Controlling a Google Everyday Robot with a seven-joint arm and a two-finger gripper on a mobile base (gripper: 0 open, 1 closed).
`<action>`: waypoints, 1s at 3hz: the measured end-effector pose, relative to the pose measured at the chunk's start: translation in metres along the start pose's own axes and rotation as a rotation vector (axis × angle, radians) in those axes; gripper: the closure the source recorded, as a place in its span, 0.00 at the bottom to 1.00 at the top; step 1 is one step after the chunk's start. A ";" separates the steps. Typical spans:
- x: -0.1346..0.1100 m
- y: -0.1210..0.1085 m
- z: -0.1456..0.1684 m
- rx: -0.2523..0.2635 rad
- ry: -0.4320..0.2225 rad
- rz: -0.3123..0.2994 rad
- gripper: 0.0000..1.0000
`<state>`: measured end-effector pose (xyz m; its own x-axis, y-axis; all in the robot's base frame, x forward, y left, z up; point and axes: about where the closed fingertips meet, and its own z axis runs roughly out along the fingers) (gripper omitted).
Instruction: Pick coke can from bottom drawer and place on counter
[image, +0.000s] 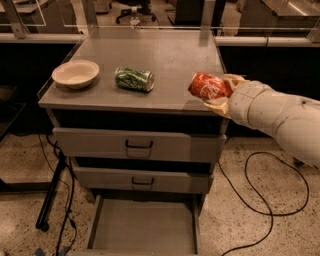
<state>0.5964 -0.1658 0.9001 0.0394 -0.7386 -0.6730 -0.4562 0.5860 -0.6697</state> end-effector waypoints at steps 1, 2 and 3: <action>-0.007 -0.019 0.021 -0.014 0.000 -0.017 1.00; -0.017 -0.031 0.052 -0.039 0.000 -0.032 1.00; -0.013 -0.026 0.092 -0.119 0.011 -0.034 1.00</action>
Offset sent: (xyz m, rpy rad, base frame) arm 0.1069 0.0241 0.0209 -0.0467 0.0385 0.0573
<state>0.6892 -0.1405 0.8971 0.0466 -0.7613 -0.6468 -0.5575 0.5175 -0.6492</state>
